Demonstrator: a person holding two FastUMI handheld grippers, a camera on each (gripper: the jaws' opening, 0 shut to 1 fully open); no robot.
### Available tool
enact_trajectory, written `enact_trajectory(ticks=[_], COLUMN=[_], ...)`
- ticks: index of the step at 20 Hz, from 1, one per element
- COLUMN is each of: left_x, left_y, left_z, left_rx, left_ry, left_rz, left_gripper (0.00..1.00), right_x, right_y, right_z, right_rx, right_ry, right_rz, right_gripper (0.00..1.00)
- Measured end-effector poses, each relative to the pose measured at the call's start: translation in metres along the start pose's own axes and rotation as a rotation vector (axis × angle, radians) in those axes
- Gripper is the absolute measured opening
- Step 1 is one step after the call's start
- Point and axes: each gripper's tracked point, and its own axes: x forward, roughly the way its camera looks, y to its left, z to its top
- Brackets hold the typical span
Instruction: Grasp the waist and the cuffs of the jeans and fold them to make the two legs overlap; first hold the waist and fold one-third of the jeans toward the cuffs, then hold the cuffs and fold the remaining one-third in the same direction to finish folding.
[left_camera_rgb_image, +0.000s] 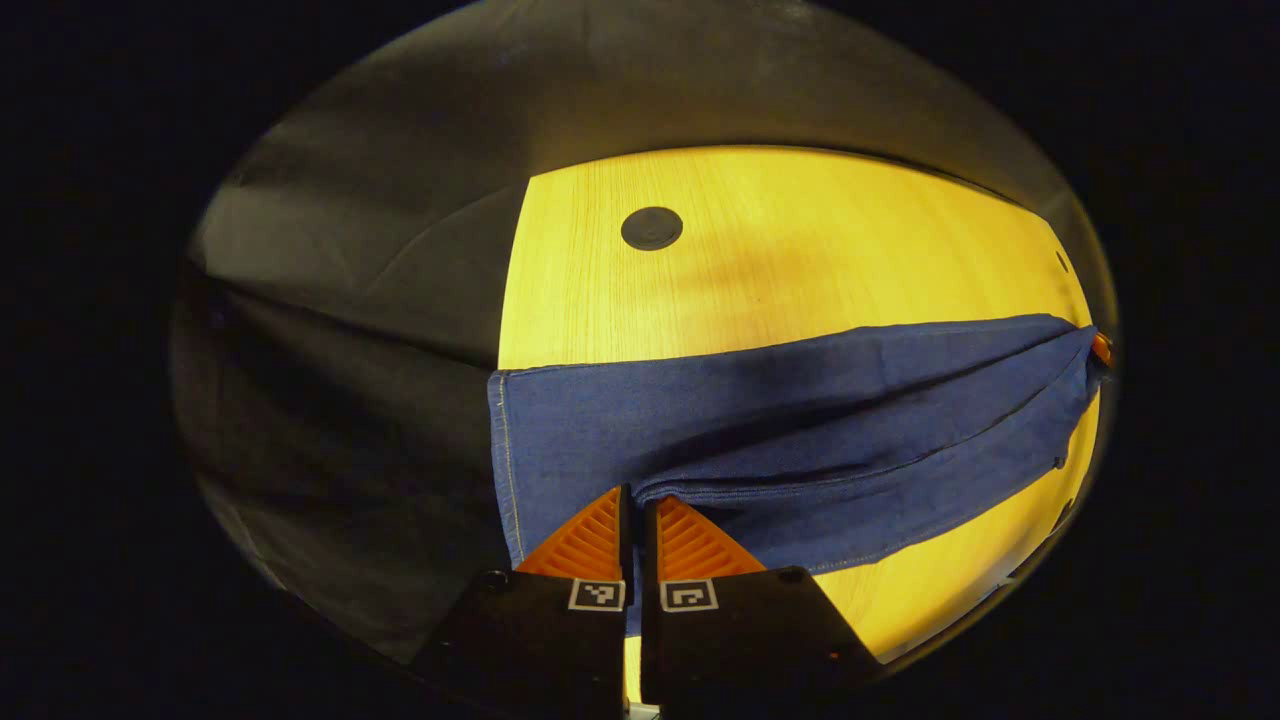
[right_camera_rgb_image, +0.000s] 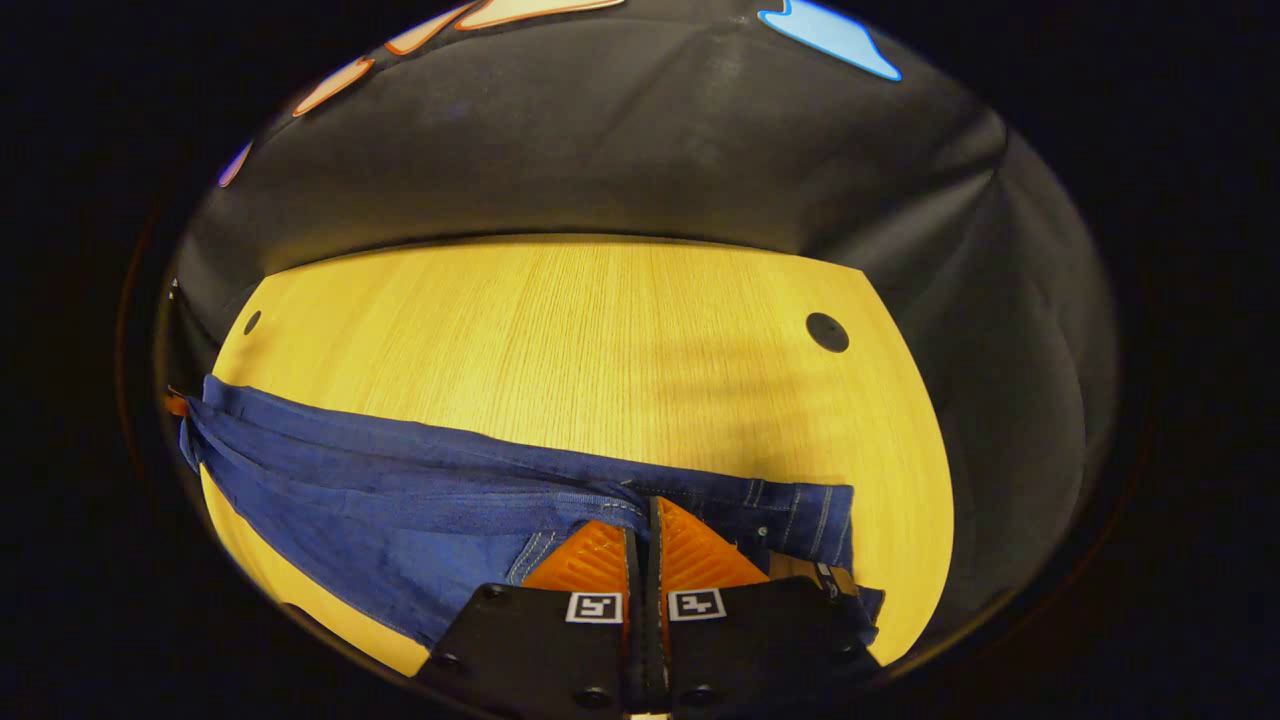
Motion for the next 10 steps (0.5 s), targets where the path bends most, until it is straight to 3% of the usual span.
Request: enact_trajectory(ticks=[4, 5, 10], left_x=[0.023, 0.027, 0.038], left_y=[0.001, 0.000, 0.011], left_z=[0.003, 0.006, 0.013], left_rx=[-0.008, -0.006, 0.028], left_ry=[0.008, 0.006, 0.001], left_rz=[0.007, 0.009, 0.054], left_gripper=[0.00, 0.00, 0.04], right_x=[0.017, 0.019, 0.020], right_y=[0.004, 0.003, 0.001], right_z=[-0.005, -0.004, -0.001], right_rx=[0.007, 0.013, 0.050], right_ry=[0.022, 0.018, 0.025], right_rz=[0.020, 0.021, 0.038], right_gripper=[0.01, 0.11, 0.22])
